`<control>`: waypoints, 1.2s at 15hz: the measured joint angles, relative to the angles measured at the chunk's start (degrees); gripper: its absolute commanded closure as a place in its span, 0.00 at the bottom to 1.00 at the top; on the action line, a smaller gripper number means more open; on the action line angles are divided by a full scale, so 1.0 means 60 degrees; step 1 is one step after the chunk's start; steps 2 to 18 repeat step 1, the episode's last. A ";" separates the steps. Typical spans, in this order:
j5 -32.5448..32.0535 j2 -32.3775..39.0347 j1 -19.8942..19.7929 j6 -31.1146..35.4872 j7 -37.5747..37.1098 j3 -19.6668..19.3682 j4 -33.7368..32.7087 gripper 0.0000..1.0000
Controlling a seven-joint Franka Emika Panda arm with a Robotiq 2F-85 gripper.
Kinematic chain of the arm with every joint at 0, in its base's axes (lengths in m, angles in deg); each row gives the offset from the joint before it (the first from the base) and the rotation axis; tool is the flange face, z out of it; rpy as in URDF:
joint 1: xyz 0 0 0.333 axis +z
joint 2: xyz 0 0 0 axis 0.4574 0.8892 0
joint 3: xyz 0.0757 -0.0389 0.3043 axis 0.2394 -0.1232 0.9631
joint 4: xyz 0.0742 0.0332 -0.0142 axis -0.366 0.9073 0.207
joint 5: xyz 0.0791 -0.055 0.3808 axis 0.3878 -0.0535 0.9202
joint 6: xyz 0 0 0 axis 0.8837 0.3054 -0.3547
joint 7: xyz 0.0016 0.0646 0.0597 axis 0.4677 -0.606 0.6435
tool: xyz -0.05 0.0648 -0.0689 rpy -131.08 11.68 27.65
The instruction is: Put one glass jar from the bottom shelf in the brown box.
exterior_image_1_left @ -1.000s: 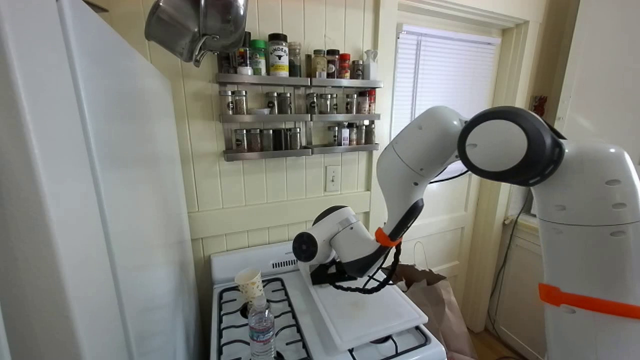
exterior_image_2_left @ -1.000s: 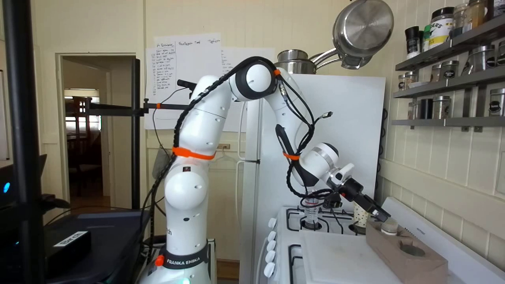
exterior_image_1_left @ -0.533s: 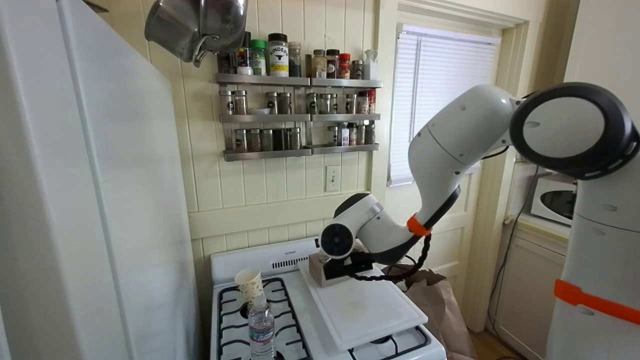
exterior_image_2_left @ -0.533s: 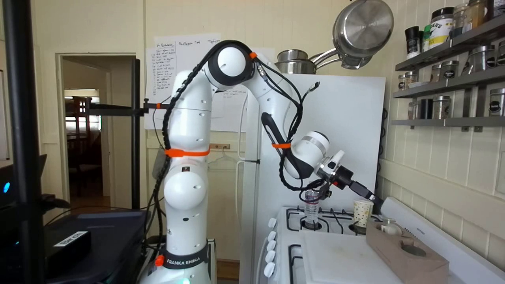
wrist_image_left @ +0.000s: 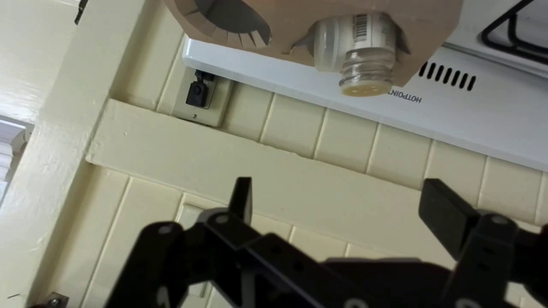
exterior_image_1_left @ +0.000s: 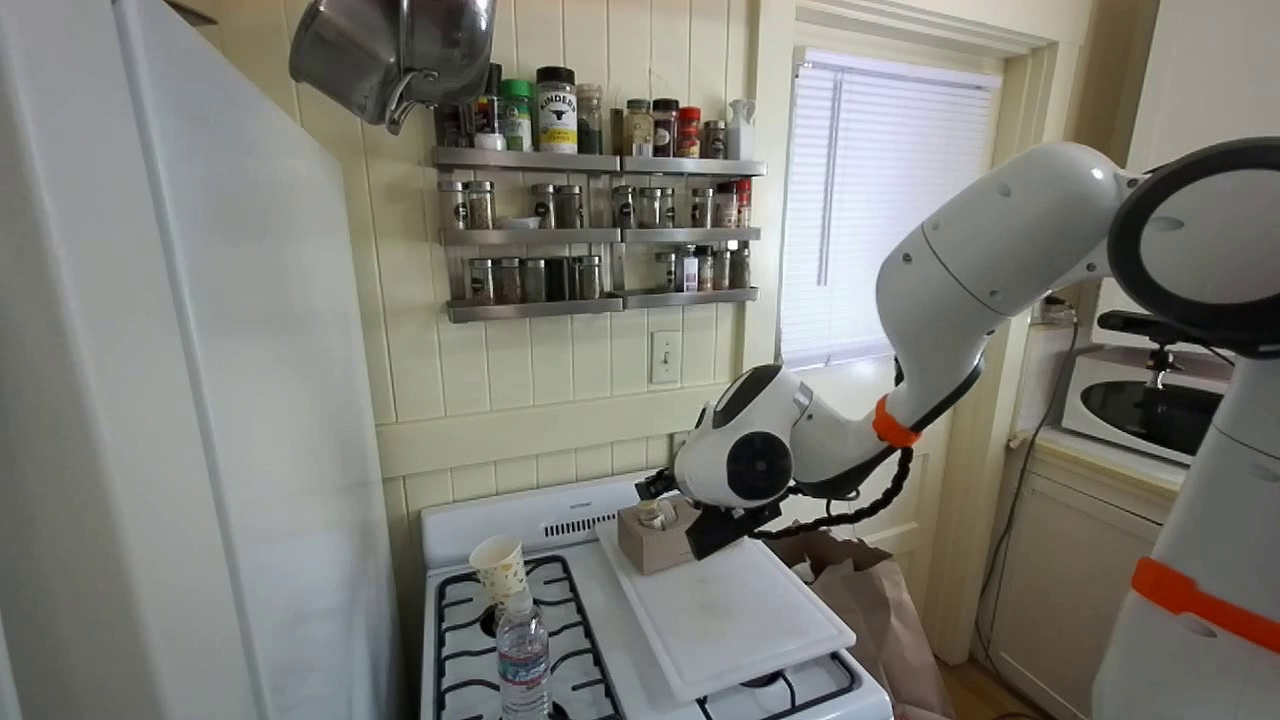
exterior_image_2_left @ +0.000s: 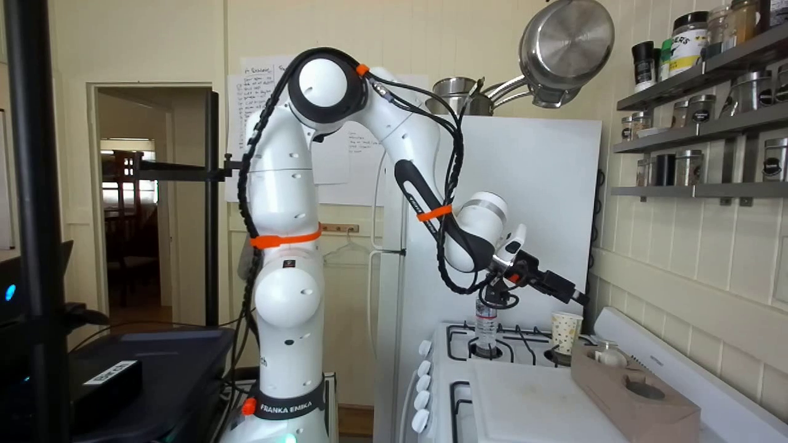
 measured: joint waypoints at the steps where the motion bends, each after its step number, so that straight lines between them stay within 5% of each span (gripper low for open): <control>1: -0.0183 -0.0060 -0.0018 0.0050 0.0000 -0.0044 0.0036 0.00; 18: -0.0183 -0.0060 -0.0018 0.0050 0.0000 -0.0044 0.0036 0.00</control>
